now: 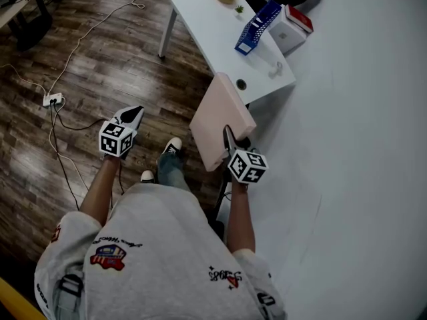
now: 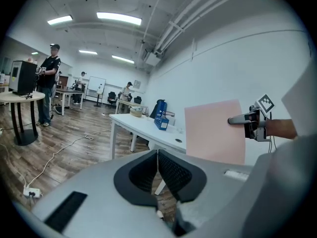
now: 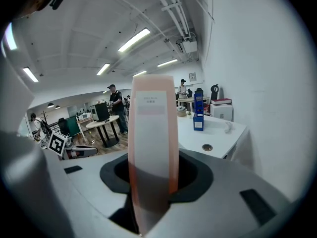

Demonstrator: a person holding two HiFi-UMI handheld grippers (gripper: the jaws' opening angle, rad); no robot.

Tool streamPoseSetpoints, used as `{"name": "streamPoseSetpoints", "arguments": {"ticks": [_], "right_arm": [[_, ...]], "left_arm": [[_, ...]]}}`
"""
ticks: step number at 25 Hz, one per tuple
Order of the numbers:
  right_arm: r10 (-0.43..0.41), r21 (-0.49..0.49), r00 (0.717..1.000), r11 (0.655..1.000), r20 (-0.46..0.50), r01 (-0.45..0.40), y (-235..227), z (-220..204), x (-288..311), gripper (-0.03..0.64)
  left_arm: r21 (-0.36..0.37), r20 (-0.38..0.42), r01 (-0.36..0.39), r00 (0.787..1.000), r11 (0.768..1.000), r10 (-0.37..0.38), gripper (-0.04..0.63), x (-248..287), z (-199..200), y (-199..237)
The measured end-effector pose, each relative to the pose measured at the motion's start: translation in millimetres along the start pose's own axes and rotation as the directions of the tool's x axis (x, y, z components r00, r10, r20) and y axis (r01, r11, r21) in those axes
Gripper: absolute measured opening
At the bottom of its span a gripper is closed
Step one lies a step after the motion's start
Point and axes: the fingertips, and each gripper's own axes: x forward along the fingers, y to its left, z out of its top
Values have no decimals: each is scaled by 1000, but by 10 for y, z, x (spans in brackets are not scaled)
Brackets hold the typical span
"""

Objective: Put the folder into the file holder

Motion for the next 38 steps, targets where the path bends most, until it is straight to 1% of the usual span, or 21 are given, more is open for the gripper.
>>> {"name": "streamPoseSetpoints", "arguments": {"ticks": [5,9,12,20,25,28,32,38], "right_arm": [[20,-1,1000,1000,23,-20,-120,195,277,157],[34,4,998,999,45,-34,-307,429,549,158],[32,10,998,999,61,-33,-553,632,783,156],[18,45,994,999,104,-23,-1337,1324,1314,156],[21,56,992,998,127,-28,-1817,1654,1625,156],[10,77,990,997,140,-21,-2079,1756,1742,156],[-11,119,989,993,147,-7,-2337,1803,1819,156],[-8,136,989,991,149,-12,-2486,1846,1946,156]], "left_arm": [[2,-15,-7,1000,1000,7,11,288,94,101],[15,-24,-1,1000,1000,1,11,654,247,194],[24,-31,2,1000,1000,-1,11,1021,423,266],[52,-9,10,1000,999,-10,11,1986,1173,295],[50,-17,5,1000,999,-4,12,2543,1396,283],[48,-16,10,1000,999,-10,11,2782,1491,219],[71,-32,29,999,997,-27,12,2980,1552,124],[89,-42,34,999,995,-30,12,3191,1667,151]]}}
